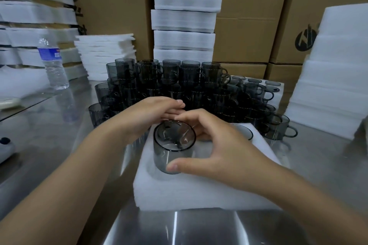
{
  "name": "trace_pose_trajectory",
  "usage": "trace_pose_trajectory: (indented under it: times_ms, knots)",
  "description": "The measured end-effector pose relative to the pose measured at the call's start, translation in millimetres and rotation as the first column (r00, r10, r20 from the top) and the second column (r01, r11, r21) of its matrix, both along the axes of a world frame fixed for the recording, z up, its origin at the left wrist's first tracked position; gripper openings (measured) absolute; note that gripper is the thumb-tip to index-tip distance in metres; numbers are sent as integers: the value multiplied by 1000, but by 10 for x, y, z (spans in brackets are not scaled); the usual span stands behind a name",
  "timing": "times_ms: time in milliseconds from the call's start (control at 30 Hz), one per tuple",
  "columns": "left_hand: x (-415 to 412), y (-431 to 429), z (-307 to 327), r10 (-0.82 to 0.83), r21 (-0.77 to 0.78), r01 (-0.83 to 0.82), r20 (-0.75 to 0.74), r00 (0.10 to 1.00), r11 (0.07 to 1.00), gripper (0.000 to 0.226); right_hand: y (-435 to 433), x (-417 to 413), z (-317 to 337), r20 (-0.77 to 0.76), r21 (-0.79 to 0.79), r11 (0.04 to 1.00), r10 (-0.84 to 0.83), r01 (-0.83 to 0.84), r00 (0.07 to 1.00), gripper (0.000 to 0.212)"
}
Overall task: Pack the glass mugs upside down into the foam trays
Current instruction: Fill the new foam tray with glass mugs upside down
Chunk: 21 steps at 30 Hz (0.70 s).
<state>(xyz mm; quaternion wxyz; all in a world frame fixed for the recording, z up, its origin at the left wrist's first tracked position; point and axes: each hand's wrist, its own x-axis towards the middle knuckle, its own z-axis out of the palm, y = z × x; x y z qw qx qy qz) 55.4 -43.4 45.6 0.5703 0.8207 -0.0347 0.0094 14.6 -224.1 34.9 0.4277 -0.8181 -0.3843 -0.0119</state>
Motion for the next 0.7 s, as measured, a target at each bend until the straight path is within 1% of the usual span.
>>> trace_pose_trajectory:
  times_ms: [100,200,300,367,433,533,600,700]
  knots:
    - [1,111,33,-34,34,34,22,999,999,29,7,-20,-6,55,9,1000,-16,15,998,64]
    - [-22,244,60,-66,93,62,35,997,994,51,21,-41,-16,90,-7,1000,-10,11,996,65]
    - [-53,385,91,-148,176,159,-75,986,972,63,40,-36,-45,101,-73,997,10,-3,995,67]
    - [-77,466,104,-210,206,238,-147,967,949,70,44,-21,-65,110,-112,994,14,-2,994,67]
    - [-96,519,107,-262,228,302,-189,946,926,81,45,-9,-81,106,-139,990,13,2,994,66]
    - [-110,569,115,-309,241,356,-210,928,903,85,45,2,-101,134,-165,986,13,10,991,65]
    - [-118,593,123,-336,281,390,-222,915,877,86,47,0,-99,164,-183,983,20,11,986,66]
    - [-122,629,128,-359,309,415,-224,906,856,83,50,8,-89,181,-213,977,56,-16,982,64]
